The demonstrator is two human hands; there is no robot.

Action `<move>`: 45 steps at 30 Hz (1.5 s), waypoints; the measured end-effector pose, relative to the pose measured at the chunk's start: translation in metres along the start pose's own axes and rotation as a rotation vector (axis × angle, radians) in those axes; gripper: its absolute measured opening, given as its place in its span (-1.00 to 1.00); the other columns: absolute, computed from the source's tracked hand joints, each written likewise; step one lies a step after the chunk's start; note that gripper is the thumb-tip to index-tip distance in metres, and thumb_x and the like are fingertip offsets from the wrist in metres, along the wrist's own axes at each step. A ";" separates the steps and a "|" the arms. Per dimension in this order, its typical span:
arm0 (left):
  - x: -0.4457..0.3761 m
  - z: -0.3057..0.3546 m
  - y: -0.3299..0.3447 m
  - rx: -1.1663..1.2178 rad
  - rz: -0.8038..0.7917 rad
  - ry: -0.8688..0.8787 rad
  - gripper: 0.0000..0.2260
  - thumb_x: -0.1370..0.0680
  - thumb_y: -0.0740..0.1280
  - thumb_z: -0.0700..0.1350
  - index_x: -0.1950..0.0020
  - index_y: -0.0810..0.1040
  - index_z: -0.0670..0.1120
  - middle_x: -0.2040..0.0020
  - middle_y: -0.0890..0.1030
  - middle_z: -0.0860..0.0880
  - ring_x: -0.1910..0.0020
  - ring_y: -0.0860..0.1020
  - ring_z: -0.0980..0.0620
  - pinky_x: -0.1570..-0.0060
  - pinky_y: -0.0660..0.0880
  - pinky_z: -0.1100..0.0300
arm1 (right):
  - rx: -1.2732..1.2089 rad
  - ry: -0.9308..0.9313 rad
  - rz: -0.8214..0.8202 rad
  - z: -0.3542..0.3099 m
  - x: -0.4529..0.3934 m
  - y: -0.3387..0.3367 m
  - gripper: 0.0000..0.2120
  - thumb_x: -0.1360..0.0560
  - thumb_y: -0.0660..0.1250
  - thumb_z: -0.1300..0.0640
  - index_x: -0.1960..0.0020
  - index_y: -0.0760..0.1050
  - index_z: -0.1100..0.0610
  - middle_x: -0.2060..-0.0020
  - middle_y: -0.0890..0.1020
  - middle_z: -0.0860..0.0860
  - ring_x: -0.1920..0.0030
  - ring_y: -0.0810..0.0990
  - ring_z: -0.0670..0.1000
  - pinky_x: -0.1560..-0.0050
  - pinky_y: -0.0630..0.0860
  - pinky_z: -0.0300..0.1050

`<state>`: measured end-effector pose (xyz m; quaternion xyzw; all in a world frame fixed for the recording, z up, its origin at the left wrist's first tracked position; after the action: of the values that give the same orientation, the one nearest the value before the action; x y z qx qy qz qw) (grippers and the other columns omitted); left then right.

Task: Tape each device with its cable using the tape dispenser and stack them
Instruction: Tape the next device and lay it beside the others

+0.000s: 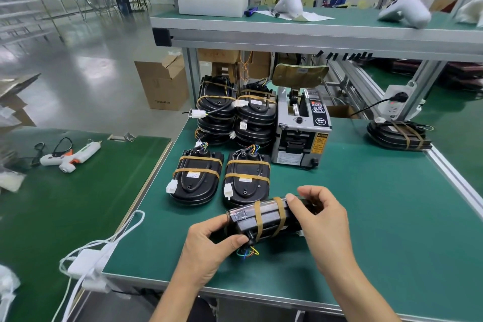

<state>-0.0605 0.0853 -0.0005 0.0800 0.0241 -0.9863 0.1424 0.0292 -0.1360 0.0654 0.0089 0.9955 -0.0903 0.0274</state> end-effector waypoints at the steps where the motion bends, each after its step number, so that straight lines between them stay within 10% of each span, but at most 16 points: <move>1: 0.000 -0.001 0.000 0.001 0.002 0.000 -0.54 -0.39 0.65 0.28 -0.24 0.76 0.18 -0.15 0.79 0.03 -0.19 0.74 0.06 -0.21 0.62 0.23 | 0.009 -0.003 -0.012 0.000 -0.001 0.001 -0.85 -0.49 0.54 -0.01 -0.03 0.63 -0.09 0.00 0.69 -0.14 -0.04 0.65 -0.14 -0.12 0.56 -0.11; 10: -0.002 -0.008 -0.002 0.014 -0.002 -0.021 -0.53 -0.41 0.66 0.24 -0.27 0.76 0.14 -0.16 0.79 -0.01 -0.19 0.74 -0.03 -0.25 0.65 -0.01 | -0.057 0.006 0.015 0.006 0.001 0.005 -0.84 -0.65 0.35 0.07 -0.11 0.65 -0.15 -0.04 0.66 -0.05 0.04 0.61 -0.13 -0.12 0.59 0.04; 16: -0.001 -0.006 -0.002 -0.006 0.001 -0.023 -0.54 -0.41 0.66 0.25 -0.27 0.75 0.17 -0.16 0.79 0.02 -0.19 0.74 0.04 -0.21 0.63 0.19 | 0.017 0.073 -0.133 0.011 -0.002 0.006 -0.80 -0.58 0.41 -0.14 -0.18 0.62 -0.16 -0.09 0.67 -0.23 -0.14 0.61 -0.22 -0.30 0.54 -0.01; 21: -0.001 -0.009 -0.002 0.023 -0.008 -0.026 -0.54 -0.42 0.66 0.21 -0.28 0.75 0.13 -0.17 0.78 -0.02 -0.22 0.74 -0.04 -0.24 0.65 0.10 | 0.065 0.052 -0.254 0.001 -0.015 0.002 -0.86 -0.60 0.40 -0.16 0.04 0.67 -0.14 0.13 0.72 -0.21 0.12 0.64 -0.24 0.05 0.54 -0.24; 28: -0.002 -0.011 -0.002 0.013 -0.013 -0.030 -0.53 -0.42 0.67 0.22 -0.29 0.74 0.16 -0.17 0.78 0.01 -0.22 0.74 -0.01 -0.23 0.64 0.15 | -0.071 0.110 0.093 -0.022 -0.113 0.004 -0.77 -0.56 0.41 0.19 0.25 0.68 0.01 0.24 0.75 -0.07 0.09 0.71 0.01 -0.04 0.58 -0.07; 37: -0.002 -0.017 -0.004 -0.011 -0.009 -0.023 -0.52 -0.41 0.66 0.24 -0.29 0.74 0.17 -0.15 0.79 0.02 -0.21 0.74 -0.02 -0.26 0.63 0.13 | -0.082 0.198 0.198 -0.006 -0.152 0.035 -0.77 -0.56 0.39 0.21 -0.19 0.69 0.12 0.20 0.74 -0.02 0.08 0.74 0.03 0.15 0.54 -0.11; 45: -0.003 -0.017 -0.003 -0.008 -0.011 -0.019 -0.54 -0.43 0.67 0.21 -0.29 0.75 0.16 -0.15 0.79 0.02 -0.19 0.74 0.01 -0.23 0.62 0.18 | -0.197 0.280 0.247 -0.005 -0.156 0.043 -0.87 -0.54 0.40 0.29 -0.01 0.69 0.14 0.25 0.73 0.01 0.15 0.73 -0.01 0.11 0.58 -0.14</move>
<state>-0.0562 0.0903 -0.0169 0.0697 0.0273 -0.9877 0.1376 0.1858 -0.0944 0.0715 0.1405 0.9850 0.0135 -0.0998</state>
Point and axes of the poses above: each hand's wrist, its own x-axis away from the middle knuckle, its own y-axis out of the palm, z = x × y, the point moved 3 cm from there along -x, towards the middle knuckle
